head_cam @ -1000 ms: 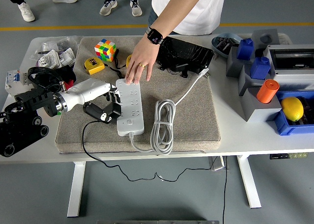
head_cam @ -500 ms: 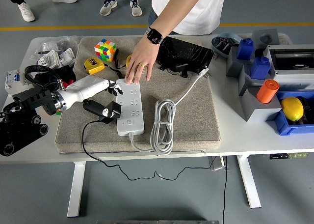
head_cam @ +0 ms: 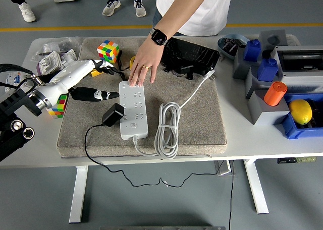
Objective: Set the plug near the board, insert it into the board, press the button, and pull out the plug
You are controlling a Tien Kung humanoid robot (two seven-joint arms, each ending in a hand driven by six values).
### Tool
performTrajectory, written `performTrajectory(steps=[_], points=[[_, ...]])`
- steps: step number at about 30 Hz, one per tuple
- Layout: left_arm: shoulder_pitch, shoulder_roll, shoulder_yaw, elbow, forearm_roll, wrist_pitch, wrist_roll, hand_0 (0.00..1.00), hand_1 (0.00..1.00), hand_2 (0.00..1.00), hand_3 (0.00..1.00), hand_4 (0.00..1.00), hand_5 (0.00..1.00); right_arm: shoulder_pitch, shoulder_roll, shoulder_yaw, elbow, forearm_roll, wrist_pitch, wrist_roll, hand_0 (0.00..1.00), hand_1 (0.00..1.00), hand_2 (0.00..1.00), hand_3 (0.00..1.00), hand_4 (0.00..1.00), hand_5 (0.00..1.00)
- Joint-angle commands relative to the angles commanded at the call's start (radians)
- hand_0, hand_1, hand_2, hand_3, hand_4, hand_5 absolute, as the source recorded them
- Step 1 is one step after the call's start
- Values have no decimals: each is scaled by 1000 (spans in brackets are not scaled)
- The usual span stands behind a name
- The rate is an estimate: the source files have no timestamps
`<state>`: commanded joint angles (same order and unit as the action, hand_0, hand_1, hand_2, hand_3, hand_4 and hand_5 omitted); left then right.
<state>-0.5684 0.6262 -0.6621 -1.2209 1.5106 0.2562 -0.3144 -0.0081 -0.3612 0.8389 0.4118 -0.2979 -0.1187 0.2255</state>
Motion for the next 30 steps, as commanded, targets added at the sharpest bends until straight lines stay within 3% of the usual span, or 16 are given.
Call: performTrajectory(steps=[6,12,21,30], points=[[84,20,-13,23,24,-18,46,662,698,695,703,998,784,-2,0,2,0,-1,-2,3,707,711,709,599,998,599],[130,3,-34,46,33,-24,70,688,730,725,717,998,801,-1,2,2,1,-1,-1,4,707,711,709,598,998,598],[148,-16,-38,60,38,-23,77,692,733,730,721,998,823,-1,0,-2,3,-4,-2,5,706,710,708,597,998,598],[156,-25,-27,19,36,-14,72,689,733,727,718,998,824,-2,-1,-9,4,-4,-2,5,707,711,708,597,998,598]])
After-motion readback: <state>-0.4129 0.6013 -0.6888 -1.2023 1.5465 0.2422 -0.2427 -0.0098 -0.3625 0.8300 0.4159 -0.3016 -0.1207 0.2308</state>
